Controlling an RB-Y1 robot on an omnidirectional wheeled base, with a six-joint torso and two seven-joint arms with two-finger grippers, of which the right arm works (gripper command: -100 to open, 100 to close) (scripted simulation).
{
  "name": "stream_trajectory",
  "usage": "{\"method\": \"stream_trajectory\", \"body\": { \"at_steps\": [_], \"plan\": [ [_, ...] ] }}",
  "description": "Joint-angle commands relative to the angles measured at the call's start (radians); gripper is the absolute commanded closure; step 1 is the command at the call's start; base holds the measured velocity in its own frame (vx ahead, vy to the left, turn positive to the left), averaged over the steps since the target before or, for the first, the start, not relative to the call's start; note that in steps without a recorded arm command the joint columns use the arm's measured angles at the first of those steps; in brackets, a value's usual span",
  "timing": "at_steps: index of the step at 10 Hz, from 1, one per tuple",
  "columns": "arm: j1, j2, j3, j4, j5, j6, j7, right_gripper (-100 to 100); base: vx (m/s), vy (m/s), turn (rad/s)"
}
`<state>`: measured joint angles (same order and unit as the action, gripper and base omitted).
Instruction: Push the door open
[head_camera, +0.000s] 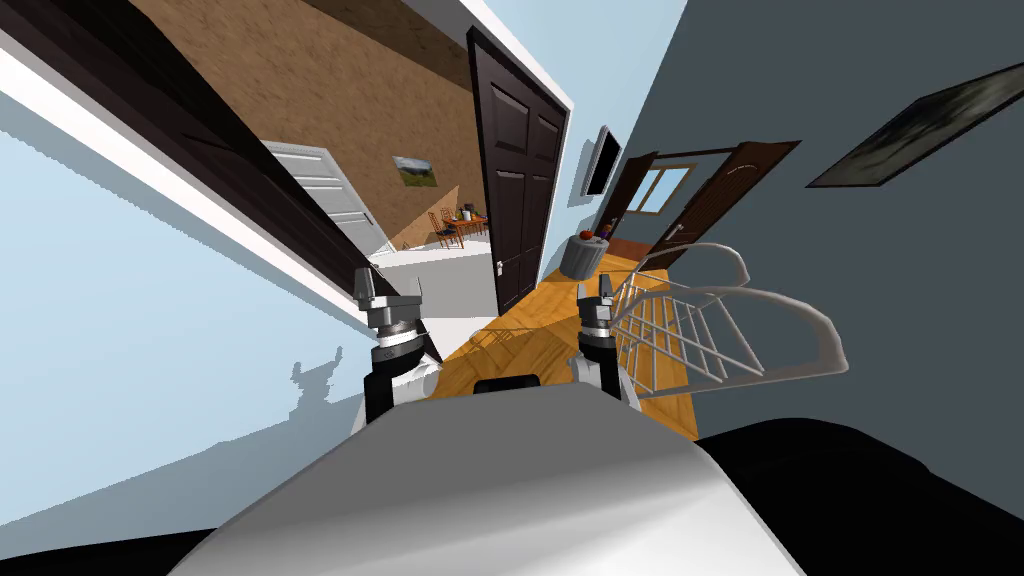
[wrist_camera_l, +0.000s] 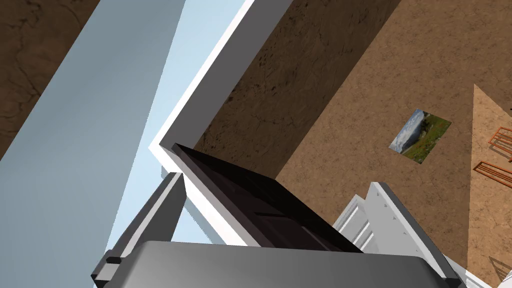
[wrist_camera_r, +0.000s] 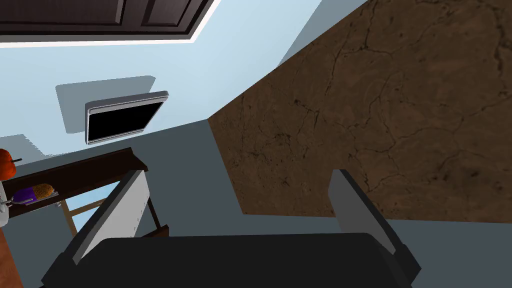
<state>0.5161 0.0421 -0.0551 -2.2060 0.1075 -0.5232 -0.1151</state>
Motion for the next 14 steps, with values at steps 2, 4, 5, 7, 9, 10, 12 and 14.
{"method": "stream_trajectory", "body": {
  "at_steps": [2,4,5,7,9,10,12,14],
  "plan": [
    [-0.025,-0.019,0.004,0.062,-0.002,-0.014,-0.006,-100,0.089,-0.001,0.093],
    [-0.046,-0.034,0.007,0.115,-0.004,-0.025,-0.011,-100,0.086,-0.039,0.124],
    [-0.055,-0.039,0.008,0.136,-0.005,-0.030,-0.013,-100,0.070,-0.024,0.068],
    [-0.073,-0.051,0.011,0.181,-0.007,-0.040,-0.018,-100,0.058,-0.020,0.088],
    [-0.095,-0.063,0.014,0.235,-0.009,-0.052,-0.023,-100,0.087,-0.025,0.099],
    [-0.106,-0.069,0.016,0.262,-0.010,-0.058,-0.025,-100,0.088,-0.036,0.100],
    [-0.130,-0.082,0.019,0.320,-0.012,-0.071,-0.031,-100,0.098,-0.036,0.129],
    [-0.155,-0.095,0.023,0.378,-0.015,-0.085,-0.037,-100,0.087,-0.035,0.113]
  ]
}}
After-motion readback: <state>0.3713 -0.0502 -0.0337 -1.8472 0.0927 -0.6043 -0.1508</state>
